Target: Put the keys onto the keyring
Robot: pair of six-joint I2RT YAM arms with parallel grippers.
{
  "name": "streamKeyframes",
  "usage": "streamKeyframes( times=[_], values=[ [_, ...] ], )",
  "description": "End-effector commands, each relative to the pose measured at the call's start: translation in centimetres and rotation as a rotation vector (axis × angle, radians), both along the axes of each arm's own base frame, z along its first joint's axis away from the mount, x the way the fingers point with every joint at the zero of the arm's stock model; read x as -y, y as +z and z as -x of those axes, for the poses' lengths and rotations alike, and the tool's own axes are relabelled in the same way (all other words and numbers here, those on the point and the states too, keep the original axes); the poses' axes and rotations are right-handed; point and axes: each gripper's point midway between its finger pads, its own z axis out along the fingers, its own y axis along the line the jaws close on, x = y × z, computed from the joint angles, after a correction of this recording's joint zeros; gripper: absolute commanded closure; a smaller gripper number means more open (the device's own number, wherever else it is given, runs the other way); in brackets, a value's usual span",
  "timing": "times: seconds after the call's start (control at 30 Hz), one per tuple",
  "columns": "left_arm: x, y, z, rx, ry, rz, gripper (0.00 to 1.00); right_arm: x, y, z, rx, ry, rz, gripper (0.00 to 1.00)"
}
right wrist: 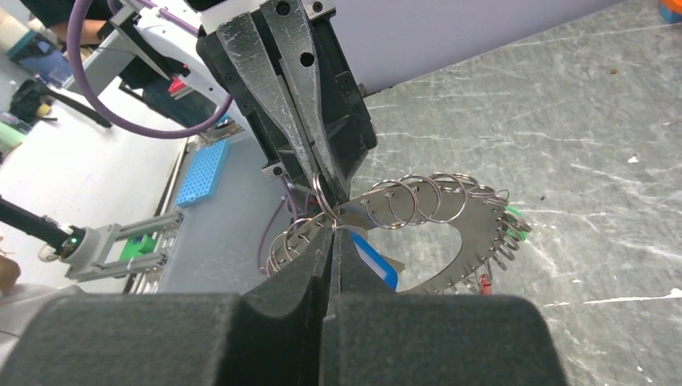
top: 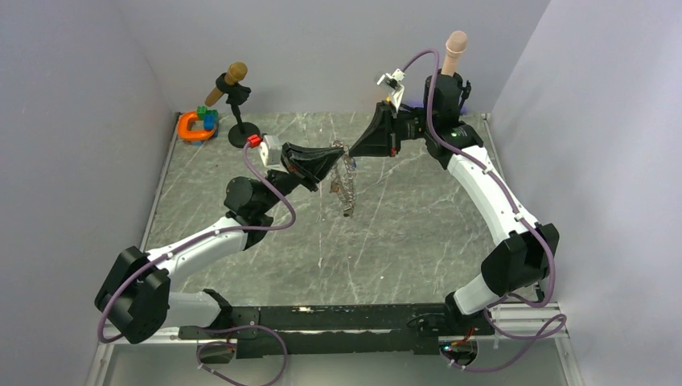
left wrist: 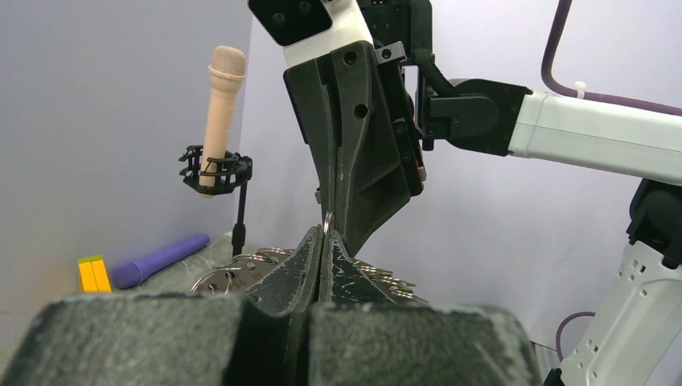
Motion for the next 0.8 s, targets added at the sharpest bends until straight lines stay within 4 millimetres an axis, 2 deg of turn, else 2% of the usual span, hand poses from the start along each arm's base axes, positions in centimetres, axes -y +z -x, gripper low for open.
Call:
streamKeyframes(
  times=[0.0,0.3,0.6,0.67,0.77],
  values=[
    [-1.9,5.1,1.7,0.122,0.016,0.106,1.00,0.4,2.6,0.9,0.126,-0.012,-0.014,0.98],
    [-1.9,5.7,1.6,0.095,-0.018,0.185,1.00,-0.3,2.0,1.3,0.165,-0.019,0.020,1.00],
    [-1.9,5.9,1.4,0.099,-0.041,0.188,1.00,-0.1,1.4,1.3,0.214,-0.044,0.054,1.00],
    [-1.9,5.9,1.5,0.099,-0.048,0.190,1.00,-0.1,1.4,1.3,0.214,-0.043,0.054,0.98],
    [-1.7,5.7,1.6,0.100,-0.071,0.188,1.00,-0.1,1.7,1.3,0.221,-0.039,0.051,0.88]
  ],
)
